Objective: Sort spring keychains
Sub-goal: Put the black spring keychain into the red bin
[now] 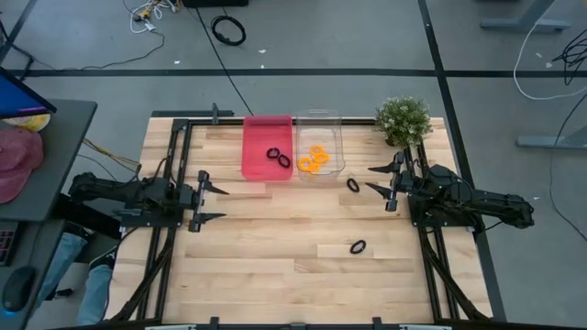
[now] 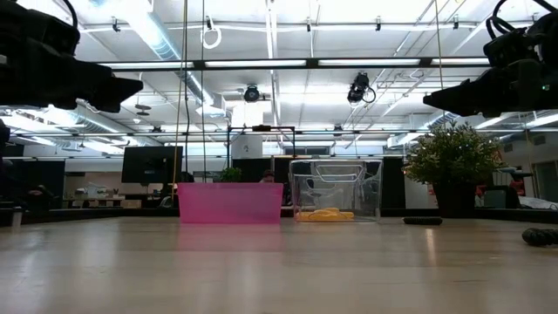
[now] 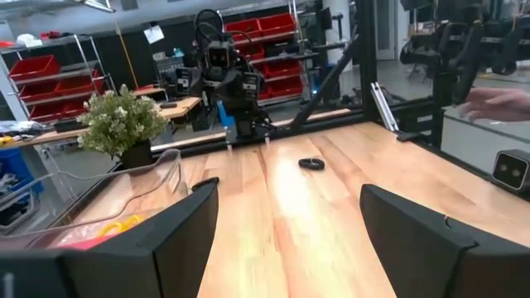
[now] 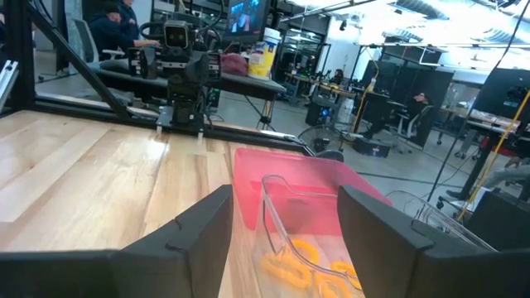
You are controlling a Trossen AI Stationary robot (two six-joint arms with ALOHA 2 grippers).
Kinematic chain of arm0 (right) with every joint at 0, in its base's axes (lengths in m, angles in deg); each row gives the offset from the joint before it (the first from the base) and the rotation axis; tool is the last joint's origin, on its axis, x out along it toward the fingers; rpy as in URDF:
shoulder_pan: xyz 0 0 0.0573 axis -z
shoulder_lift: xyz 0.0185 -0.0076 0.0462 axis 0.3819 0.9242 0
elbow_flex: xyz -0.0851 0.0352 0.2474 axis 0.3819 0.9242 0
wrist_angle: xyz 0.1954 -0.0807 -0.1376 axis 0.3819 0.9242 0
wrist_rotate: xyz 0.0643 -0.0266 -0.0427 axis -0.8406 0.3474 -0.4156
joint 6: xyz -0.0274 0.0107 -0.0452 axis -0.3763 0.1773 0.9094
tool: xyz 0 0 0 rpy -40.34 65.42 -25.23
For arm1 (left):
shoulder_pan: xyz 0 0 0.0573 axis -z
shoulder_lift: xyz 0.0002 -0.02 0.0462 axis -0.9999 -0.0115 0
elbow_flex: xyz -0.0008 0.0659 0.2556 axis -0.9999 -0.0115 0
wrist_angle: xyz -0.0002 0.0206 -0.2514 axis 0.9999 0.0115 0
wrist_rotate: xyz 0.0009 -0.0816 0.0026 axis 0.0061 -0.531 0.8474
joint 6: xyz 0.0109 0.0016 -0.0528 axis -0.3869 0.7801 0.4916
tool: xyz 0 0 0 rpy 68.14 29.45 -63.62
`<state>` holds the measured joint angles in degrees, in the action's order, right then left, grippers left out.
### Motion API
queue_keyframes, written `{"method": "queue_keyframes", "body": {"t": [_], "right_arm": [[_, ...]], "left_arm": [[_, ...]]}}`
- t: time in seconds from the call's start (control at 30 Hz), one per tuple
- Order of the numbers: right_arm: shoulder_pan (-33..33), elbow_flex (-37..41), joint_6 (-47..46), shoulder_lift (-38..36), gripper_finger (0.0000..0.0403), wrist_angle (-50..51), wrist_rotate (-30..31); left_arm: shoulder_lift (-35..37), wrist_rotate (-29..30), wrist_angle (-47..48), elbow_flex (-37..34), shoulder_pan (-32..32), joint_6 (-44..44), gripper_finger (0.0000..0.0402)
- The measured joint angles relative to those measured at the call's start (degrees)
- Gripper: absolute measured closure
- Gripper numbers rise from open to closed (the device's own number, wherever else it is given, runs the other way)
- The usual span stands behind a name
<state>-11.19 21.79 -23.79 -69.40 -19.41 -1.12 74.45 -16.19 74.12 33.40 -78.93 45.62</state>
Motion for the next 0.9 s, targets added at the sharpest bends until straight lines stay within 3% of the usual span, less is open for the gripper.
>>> {"method": "queue_keyframes", "body": {"t": [0.3,0.5,0.9], "right_arm": [[0.0,0.0,0.0,0.0,0.0182,-0.3,0.0],[0.0,0.0,0.0,0.0,0.0182,-0.8,0.0],[0.0,0.0,-1.8,0.0,0.0182,-14.5,0.0]], "left_arm": [[0.0,0.2,-0.6,0.0,0.0,0.0,0.0103],[0.0,0.4,-0.9,0.0,0.0,-6.8,0.0103],[0.0,0.4,-1.2,-0.1,0.0,-3.0,0.0103]]}}
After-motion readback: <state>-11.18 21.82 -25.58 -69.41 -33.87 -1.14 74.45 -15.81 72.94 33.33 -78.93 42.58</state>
